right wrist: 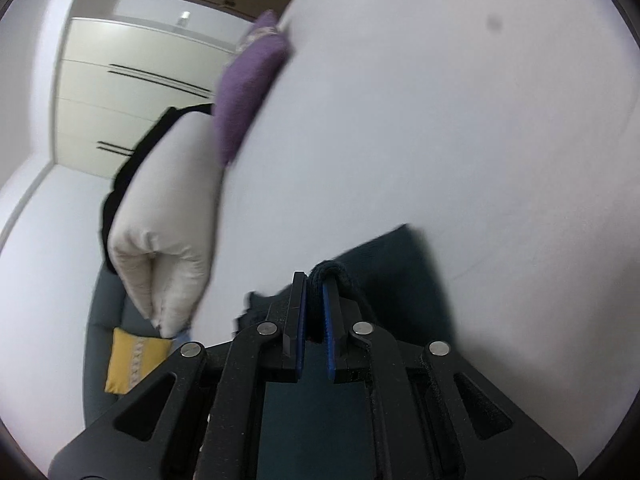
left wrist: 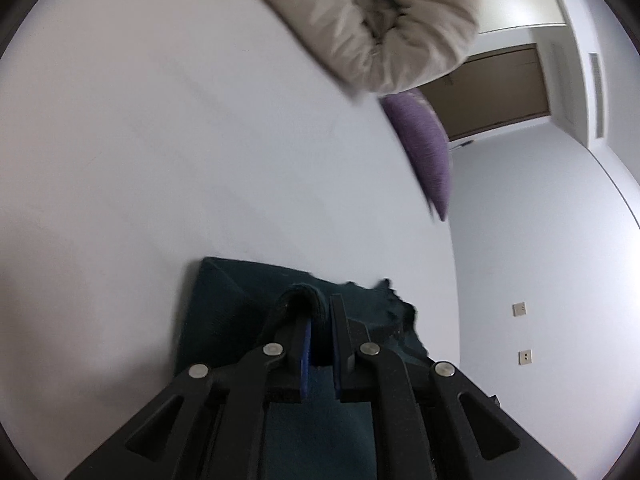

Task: Fold small clothes
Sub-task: 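Lay the folded hem onto the sweater and open both grippers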

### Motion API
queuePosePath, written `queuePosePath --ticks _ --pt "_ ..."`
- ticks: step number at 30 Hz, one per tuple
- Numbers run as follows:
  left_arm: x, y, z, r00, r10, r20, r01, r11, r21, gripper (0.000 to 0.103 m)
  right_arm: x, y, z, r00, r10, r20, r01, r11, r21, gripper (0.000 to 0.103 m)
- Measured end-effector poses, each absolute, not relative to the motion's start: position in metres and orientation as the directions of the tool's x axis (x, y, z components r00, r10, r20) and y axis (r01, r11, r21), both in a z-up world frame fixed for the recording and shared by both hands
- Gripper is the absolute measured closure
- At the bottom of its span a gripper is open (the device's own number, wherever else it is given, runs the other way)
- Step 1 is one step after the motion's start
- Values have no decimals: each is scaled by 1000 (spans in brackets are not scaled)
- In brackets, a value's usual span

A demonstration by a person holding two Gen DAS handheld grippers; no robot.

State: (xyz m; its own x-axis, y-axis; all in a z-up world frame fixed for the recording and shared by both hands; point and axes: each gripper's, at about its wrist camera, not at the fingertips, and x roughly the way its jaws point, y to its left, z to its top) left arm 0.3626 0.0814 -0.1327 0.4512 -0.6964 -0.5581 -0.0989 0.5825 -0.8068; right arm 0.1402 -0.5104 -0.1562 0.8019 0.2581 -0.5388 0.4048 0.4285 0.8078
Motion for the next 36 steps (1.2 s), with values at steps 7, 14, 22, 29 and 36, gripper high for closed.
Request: queuePosePath --ticks 7,14,22,29,36 --pt "348 96 -120 512 -639 -574 -109 615 -781 47 142 -514 -157 806 188 -561 419 489 765 41" --pt "316 82 -89 556 -587 -588 -18 699 -715 45 130 -486 -125 794 167 -585 379 616 690 41" --pt "278 9 -107 501 -542 -674 158 824 -545 45 148 -398 -141 701 320 -637 215 756 618 42" --pt "273 19 -125 528 -492 -692 171 860 -480 60 133 -402 -180 716 295 -633 272 717 641 83" --pt "252 54 -125 548 -472 -690 116 860 -497 65 82 -446 -170 781 67 -621 443 642 626 78"
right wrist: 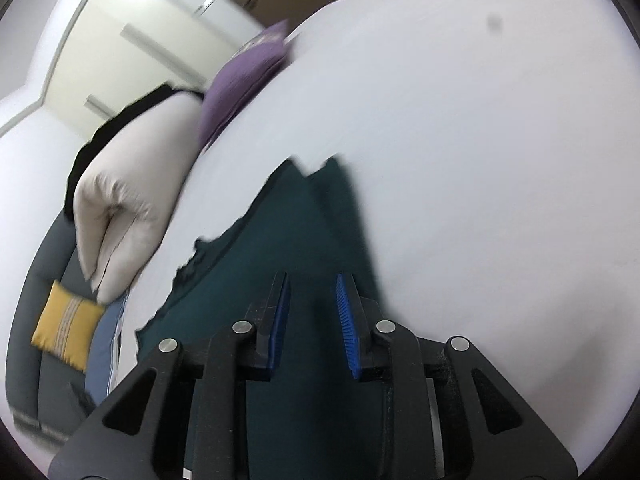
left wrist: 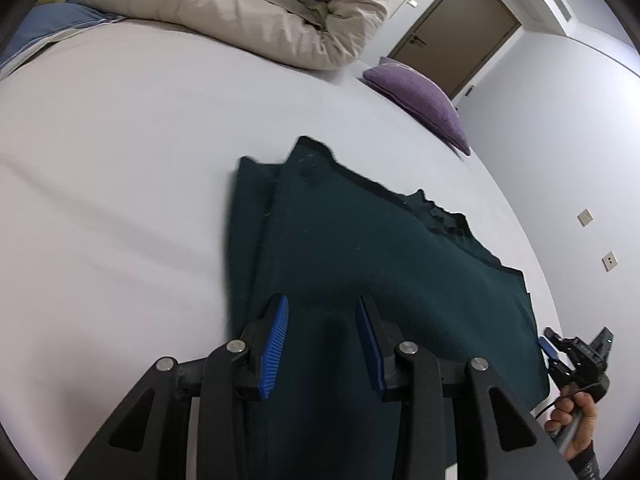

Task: Fold small clothes
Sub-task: 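Lay the folded hem onto the sweater and open both grippers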

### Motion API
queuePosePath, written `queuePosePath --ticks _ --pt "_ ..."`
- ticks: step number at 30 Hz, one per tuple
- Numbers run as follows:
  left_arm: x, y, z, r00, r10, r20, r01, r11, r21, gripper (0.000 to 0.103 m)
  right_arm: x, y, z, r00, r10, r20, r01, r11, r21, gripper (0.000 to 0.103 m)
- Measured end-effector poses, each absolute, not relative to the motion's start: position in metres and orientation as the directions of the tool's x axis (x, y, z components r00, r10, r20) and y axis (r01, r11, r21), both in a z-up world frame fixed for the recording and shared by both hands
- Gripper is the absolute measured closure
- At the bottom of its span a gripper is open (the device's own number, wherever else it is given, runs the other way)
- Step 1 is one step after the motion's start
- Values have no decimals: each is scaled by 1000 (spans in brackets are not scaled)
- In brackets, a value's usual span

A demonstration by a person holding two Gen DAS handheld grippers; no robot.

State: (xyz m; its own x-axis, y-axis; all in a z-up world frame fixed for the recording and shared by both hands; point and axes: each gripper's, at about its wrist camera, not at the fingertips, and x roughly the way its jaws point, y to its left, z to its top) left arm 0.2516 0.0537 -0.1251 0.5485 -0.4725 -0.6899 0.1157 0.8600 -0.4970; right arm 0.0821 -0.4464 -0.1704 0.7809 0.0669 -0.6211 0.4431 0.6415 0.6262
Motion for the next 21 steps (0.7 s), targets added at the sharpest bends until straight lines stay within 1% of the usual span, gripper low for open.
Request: queuePosePath --ticks 1,2,4,5,7,9,10,12,13,14,16,17,18,19,20,21 --pt "244 56 -125 549 -471 -690 114 860 -497 65 76 -445 -166 781 55 -621 453 634 627 76" --pt "238 57 -125 551 -467 -692 107 861 -496 65 72 -437 -161 785 49 -618 453 635 626 69" --pt "231 56 -127 552 -459 -696 99 865 -492 65 70 -420 -153 794 93 -600 411 645 644 68" --pt "228 56 -128 553 -452 -700 95 869 -485 67 75 -400 -148 795 175 -581 346 656 671 68" --pt "222 54 -130 556 -425 -715 82 884 -461 71 89 -362 -145 770 287 -570 250 687 682 68" --pt "218 52 -130 564 -396 -725 74 898 -434 76 97 -321 -143 727 410 -551 123 711 692 68" --pt "216 51 -130 565 -386 -729 74 904 -421 76 106 -298 -146 694 478 -538 64 704 707 68" --pt "214 52 -132 567 -379 -732 72 907 -414 79 118 -267 -156 634 556 -538 1 694 720 63" --pt "213 53 -133 566 -378 -732 69 907 -415 80 126 -253 -164 602 575 -554 -14 701 713 63" --pt "212 54 -134 566 -376 -734 66 908 -414 81 129 -248 -170 589 574 -569 -9 708 706 63" --pt "211 55 -133 564 -373 -737 62 909 -413 82 139 -248 -193 564 557 -610 49 715 698 64" --pt "210 55 -131 563 -369 -740 59 911 -409 82 137 -258 -201 580 549 -602 75 700 711 73" --pt "209 55 -129 563 -359 -745 54 915 -400 82 131 -275 -207 610 550 -570 94 664 742 76" --pt "209 52 -124 566 -342 -750 51 923 -382 82 125 -289 -210 635 538 -555 116 644 756 76" --pt "207 47 -118 575 -318 -753 50 933 -356 79 118 -306 -212 672 511 -535 141 622 770 77" --pt "205 42 -113 586 -303 -751 58 941 -335 69 105 -332 -212 717 466 -518 177 597 782 77"
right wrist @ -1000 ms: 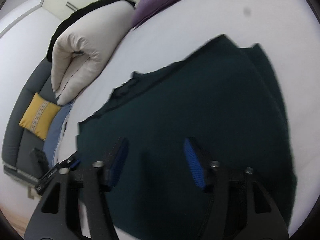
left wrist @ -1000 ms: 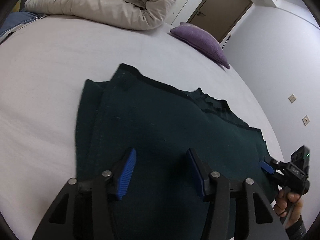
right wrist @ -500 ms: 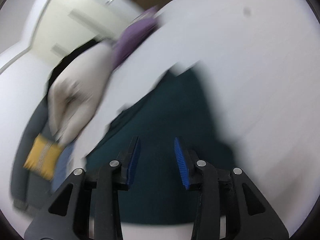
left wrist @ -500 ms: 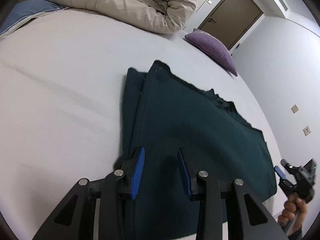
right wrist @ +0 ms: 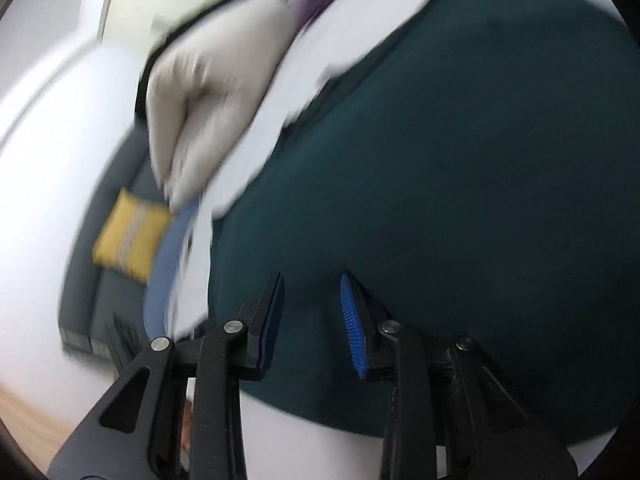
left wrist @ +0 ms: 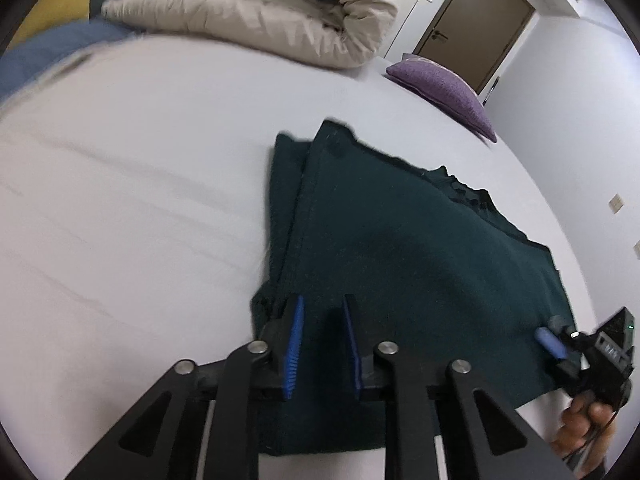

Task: Fold small clothes
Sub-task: 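Lay the folded hem onto the sweater and open both grippers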

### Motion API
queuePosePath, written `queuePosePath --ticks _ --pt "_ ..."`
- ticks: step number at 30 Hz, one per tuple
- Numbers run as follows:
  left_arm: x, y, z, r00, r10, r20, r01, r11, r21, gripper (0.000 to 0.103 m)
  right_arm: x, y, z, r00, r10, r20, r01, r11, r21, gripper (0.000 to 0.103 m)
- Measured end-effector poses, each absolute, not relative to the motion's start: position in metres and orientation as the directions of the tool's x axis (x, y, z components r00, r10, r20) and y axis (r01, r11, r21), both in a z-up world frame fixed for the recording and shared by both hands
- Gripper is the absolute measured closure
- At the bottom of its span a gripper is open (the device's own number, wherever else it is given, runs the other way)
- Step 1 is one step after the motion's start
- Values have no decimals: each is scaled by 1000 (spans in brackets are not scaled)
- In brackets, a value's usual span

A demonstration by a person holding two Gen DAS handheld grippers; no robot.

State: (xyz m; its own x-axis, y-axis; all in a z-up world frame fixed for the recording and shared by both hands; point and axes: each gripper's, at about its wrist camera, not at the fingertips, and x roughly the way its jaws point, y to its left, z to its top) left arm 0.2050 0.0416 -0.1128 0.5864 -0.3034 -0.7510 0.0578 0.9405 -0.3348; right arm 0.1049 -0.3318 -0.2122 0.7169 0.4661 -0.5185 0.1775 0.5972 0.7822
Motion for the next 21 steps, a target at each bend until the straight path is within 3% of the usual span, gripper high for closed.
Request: queuePosePath --ticks 3,7,11,14,16,18,21 --pt "198 14 -94 631 -282 -723 112 955 -275 50 69 -389 -207 795 314 -520 288 559 778 74" --pt "193 -36 -86 638 -303 -708 217 953 -212 47 25 -422 -195 856 172 -487 362 472 804 68" --pt "192 -61 -110 592 -267 -760 227 961 -160 46 35 -361 -185 818 380 -432 204 511 835 59" --pt "184 -58 -126 588 -247 -770 231 964 -133 46 59 -299 -196 708 523 -476 110 584 804 55" --pt "181 -49 -124 585 -239 -775 231 965 -123 46 72 -285 -218 648 531 -545 149 614 775 55" --pt "182 -38 -124 584 -220 -782 212 971 -115 46 70 -302 -232 675 546 -496 171 539 825 65" --pt "181 -29 -126 575 -222 -788 203 971 -125 46 49 -338 -240 750 476 -459 222 474 852 67"
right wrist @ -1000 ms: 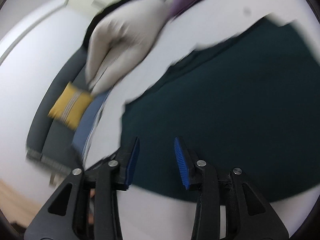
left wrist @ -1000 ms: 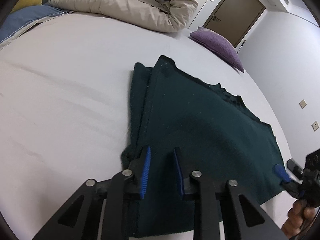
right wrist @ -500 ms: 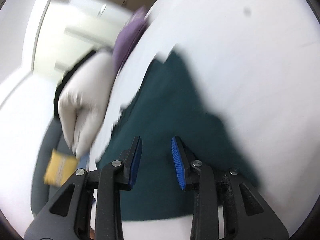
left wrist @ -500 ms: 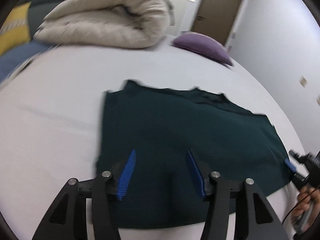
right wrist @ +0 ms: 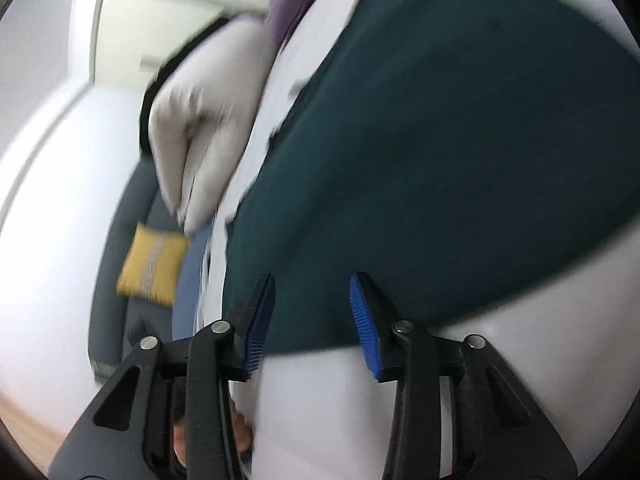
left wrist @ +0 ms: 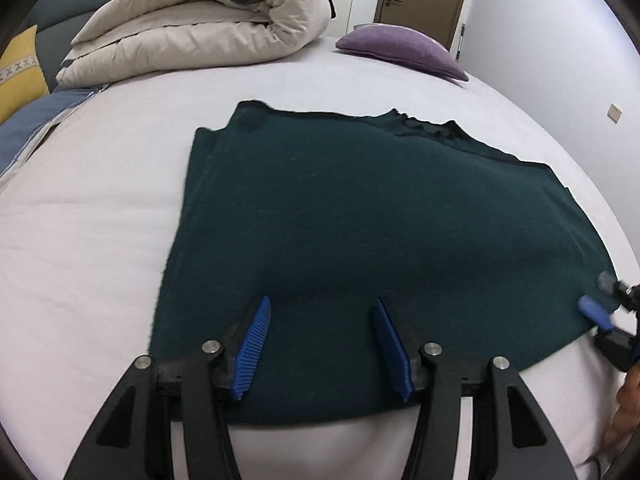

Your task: Fold small clothes

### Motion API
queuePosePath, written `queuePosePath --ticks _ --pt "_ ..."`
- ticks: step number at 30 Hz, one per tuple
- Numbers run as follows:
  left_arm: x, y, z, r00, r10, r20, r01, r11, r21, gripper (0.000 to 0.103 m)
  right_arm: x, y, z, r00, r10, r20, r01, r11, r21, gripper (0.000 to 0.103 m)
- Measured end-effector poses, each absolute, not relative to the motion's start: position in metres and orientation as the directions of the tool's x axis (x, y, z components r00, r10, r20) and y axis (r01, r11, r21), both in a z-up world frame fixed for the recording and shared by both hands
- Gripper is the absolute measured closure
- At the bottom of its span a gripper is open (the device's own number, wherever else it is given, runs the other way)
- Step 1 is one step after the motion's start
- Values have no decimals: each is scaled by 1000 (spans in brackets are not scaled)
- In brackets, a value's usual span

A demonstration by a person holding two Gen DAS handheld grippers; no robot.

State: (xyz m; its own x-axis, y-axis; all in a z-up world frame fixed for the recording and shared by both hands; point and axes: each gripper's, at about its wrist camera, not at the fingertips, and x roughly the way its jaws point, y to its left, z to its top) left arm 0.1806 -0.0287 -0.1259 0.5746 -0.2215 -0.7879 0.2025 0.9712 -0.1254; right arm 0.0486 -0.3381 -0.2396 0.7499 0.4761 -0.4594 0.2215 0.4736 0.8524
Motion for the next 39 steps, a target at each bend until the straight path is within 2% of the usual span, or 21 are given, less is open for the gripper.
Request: queuePosePath --ticks 6,8,12,16,20,24,26,28,34,37,38,39 --pt "179 -36 -129 579 -188 -794 200 976 -86 45 -29 -426 -221 857 193 -478 371 413 832 62" --pt "180 -38 -130 579 -185 -794 202 976 -80 44 -40 -431 -205 877 157 -455 355 426 832 62" --pt "180 -39 -130 579 -177 -796 206 976 -68 43 -37 -419 -174 864 223 -451 287 517 807 58" --pt "179 -40 -130 578 -176 -797 206 976 -66 43 39 -359 -162 817 328 -475 214 592 777 55" --pt "180 -41 -132 577 -174 -798 210 976 -61 42 95 -321 -162 760 399 -514 171 640 749 53" --pt "181 -40 -133 576 -180 -797 215 974 -65 40 145 -312 -181 734 403 -547 187 654 733 51" --pt "181 -39 -133 576 -184 -797 218 974 -67 40 162 -318 -197 722 378 -579 234 654 719 52" --pt "182 -39 -133 576 -182 -797 220 973 -64 40 172 -336 -208 747 400 -531 225 599 769 60" --pt "181 -36 -129 572 -199 -796 226 971 -80 40 133 -401 -205 817 257 -516 321 540 778 60" --pt "178 -28 -117 570 -227 -790 212 969 -125 40 98 -427 -186 828 129 -546 390 567 725 55" --pt "176 -25 -111 581 -229 -781 201 970 -134 40 90 -432 -183 826 102 -554 408 569 714 48" --pt "176 -22 -105 593 -235 -770 193 970 -148 40 77 -439 -178 827 68 -559 430 564 705 47"
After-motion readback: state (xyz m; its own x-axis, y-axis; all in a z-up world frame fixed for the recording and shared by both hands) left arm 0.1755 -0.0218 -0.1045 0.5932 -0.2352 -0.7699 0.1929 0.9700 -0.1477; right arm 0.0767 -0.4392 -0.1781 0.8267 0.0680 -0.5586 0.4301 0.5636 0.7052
